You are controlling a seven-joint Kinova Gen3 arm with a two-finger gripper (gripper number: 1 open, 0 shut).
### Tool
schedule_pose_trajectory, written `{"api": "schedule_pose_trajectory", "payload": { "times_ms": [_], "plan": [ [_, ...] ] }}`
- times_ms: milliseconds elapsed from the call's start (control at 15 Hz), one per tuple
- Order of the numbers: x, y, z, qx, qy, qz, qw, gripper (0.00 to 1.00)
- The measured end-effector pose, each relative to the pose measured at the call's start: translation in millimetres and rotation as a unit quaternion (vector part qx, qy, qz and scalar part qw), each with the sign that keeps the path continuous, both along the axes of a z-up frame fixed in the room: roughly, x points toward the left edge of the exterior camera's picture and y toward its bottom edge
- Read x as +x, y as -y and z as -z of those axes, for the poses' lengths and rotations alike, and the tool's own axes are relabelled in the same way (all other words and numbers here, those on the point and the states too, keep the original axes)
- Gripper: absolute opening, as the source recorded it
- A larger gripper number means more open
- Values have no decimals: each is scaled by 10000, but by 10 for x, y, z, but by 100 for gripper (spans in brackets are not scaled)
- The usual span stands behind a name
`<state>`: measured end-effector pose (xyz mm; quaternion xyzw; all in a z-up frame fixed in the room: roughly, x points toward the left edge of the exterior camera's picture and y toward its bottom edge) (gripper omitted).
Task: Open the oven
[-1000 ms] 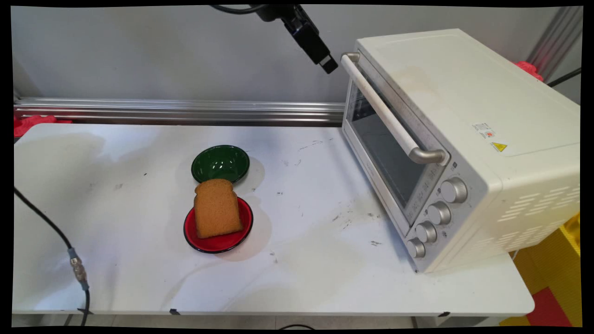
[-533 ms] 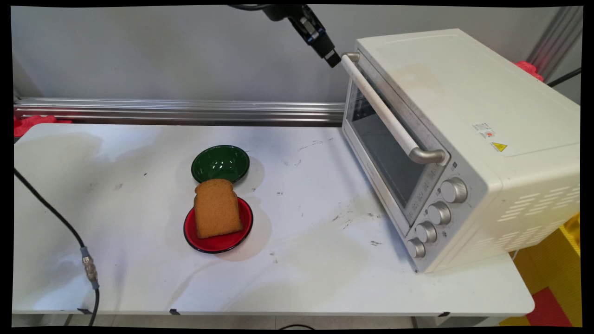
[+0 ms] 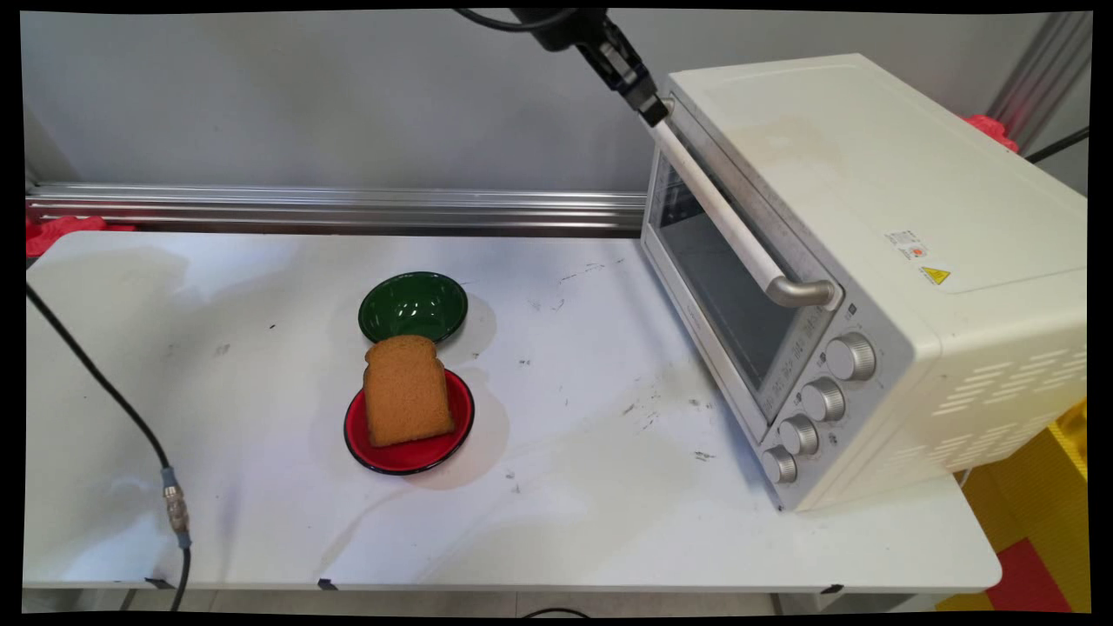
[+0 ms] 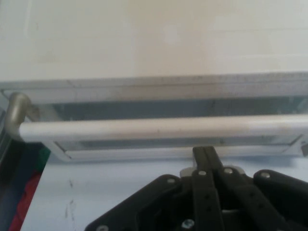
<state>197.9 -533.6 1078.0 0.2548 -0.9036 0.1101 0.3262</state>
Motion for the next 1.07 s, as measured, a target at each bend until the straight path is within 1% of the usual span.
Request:
{"api": "schedule_pose_trajectory", "payload": {
  "times_ms": [533,1067],
  "plan": [
    [-271,178,229,-68,-164,11,9998,0],
    [-396,279,474,-125,-213,60,9997,0]
  ]
}}
